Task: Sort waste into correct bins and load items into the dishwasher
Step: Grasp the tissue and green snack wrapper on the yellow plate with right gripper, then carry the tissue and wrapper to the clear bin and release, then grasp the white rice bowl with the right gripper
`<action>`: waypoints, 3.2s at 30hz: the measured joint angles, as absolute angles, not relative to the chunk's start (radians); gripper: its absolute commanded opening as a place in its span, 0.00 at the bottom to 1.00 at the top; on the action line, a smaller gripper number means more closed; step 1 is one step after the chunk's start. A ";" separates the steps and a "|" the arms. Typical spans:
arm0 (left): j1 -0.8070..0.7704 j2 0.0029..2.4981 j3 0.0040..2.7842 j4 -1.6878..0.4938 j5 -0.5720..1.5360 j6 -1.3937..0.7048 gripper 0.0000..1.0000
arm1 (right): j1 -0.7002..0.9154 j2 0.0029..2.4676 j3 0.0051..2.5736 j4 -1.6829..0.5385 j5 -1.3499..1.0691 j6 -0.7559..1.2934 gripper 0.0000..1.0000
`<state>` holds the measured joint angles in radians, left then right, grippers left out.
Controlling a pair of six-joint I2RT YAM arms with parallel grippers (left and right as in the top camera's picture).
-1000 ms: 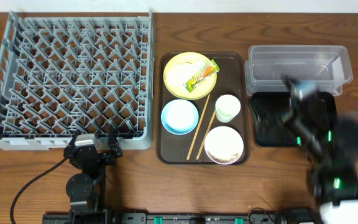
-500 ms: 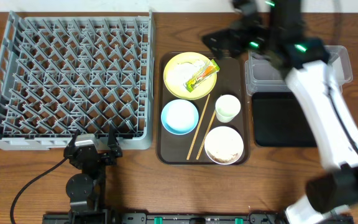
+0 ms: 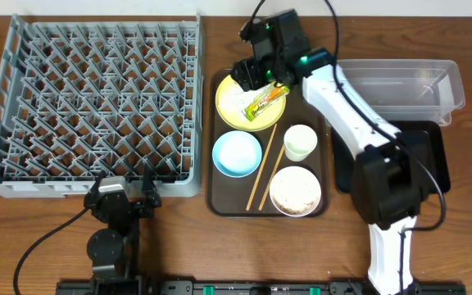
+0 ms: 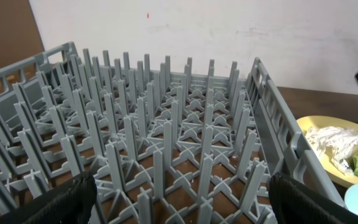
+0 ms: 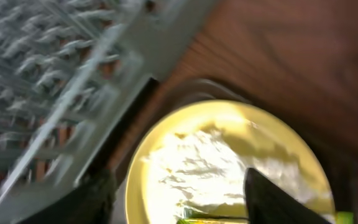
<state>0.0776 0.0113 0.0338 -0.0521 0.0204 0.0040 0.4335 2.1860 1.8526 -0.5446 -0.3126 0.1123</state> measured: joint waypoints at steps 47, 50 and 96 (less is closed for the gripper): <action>0.078 0.011 0.034 -0.052 0.020 0.004 0.89 | 0.464 2.090 1.905 -0.788 0.281 0.609 0.01; 0.078 0.011 0.034 -0.052 0.020 0.004 0.89 | 0.388 1.984 1.925 -0.868 0.341 0.620 0.02; 0.078 0.011 0.034 -0.052 0.020 0.004 0.89 | 0.347 1.735 1.817 -1.253 -0.120 0.258 0.85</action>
